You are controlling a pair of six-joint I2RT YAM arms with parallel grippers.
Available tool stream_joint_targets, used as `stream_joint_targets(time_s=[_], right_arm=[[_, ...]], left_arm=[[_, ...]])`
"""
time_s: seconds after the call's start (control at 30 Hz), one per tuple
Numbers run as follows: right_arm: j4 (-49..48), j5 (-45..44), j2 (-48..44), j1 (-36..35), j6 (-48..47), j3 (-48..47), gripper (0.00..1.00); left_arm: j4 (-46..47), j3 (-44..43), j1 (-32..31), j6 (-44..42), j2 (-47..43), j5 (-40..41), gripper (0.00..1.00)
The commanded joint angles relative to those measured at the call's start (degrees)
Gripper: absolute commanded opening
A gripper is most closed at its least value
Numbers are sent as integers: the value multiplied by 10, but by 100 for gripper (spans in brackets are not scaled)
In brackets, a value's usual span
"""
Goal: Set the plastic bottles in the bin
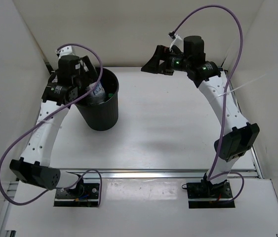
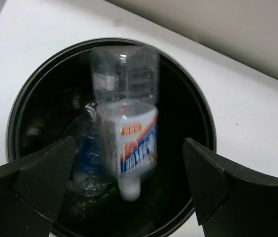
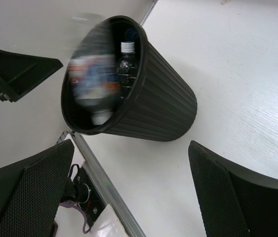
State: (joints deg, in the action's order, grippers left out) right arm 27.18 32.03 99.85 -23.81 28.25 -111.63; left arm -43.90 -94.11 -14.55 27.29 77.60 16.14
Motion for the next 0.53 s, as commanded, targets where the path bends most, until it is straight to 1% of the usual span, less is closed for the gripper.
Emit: stream_joint_targets(time_s=[0.0,0.03,0.07,0.1,0.13,0.2,0.23,0.27,0.3,0.33,0.37,0.4,0.43,0.5], right_arm=[[48,-20,-20,17,-11,-55,100],[72,-31,-8,18,-18,-73,100],[114,-13,-2,25,-25,-91,100],[133,6,4,36,-31,-110,100],[152,18,10,42,-31,-137,100],[172,35,-3,56,-31,-128,100],[166,45,-15,61,-31,-86,100],[156,45,-29,68,-31,-58,100],[133,45,-60,68,-31,-29,100],[119,35,-75,73,-31,1,100],[110,26,-89,79,-26,49,100],[104,15,-109,79,-16,68,100],[104,8,-114,88,-16,78,100],[104,-23,-120,88,-23,78,100]], left_arm=[[2,-15,-13,9,-64,81,100],[2,-15,-13,19,-95,92,100],[2,-8,-13,26,-112,99,100],[2,2,-13,26,-132,105,100],[2,40,-13,26,-175,105,100],[-3,98,-13,44,-226,115,100],[-11,163,-13,50,-279,121,100],[-20,189,-13,65,-302,121,100],[-49,211,-13,74,-323,129,100],[-63,232,-13,80,-357,147,100],[-80,264,-13,89,-371,164,100],[-102,277,-13,119,-380,187,100],[-138,289,-13,134,-394,238,100],[-165,320,-13,181,-400,289,100]])
